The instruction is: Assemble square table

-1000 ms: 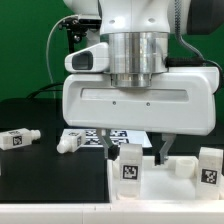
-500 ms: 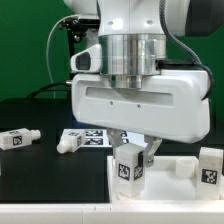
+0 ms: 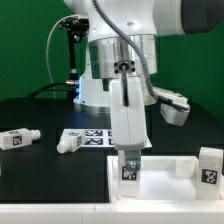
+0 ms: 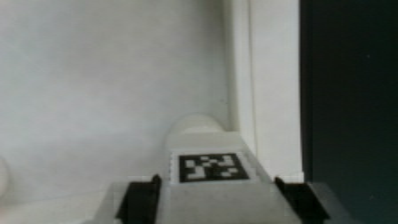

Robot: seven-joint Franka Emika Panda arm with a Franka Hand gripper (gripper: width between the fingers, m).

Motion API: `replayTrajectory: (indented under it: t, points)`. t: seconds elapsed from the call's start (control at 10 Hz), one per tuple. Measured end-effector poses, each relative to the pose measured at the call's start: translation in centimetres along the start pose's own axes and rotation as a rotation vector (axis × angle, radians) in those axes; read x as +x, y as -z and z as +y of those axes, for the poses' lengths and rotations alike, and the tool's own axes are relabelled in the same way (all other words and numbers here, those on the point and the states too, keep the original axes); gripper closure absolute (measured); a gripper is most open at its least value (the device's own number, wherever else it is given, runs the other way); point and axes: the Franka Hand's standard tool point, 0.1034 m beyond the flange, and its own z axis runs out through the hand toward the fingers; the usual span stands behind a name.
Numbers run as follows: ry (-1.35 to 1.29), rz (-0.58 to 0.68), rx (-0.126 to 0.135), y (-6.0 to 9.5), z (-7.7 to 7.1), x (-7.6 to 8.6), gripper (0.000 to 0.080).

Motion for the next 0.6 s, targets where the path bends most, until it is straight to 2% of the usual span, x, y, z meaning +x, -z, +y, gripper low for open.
replayTrajectory:
  t: [0.1, 0.2, 0.3, 0.4, 0.5, 0.6]
  points:
    - [0.013, 0.0, 0.0, -0.01, 0.01, -0.02, 0.051]
    - [0.025, 0.0, 0.0, -0.01, 0.01, -0.03, 0.0434]
    - [0.23, 0.01, 0.0, 0.03, -0.08, 0.1, 0.0434]
    - [0.452, 0.011, 0.006, 0.17, -0.25, 0.07, 0.0294]
    - [0.587, 0.007, 0.007, 0.29, -0.29, -0.38, 0.0195]
    - [0.617, 0.01, 0.004, 0.17, -0.24, -0.2, 0.0195]
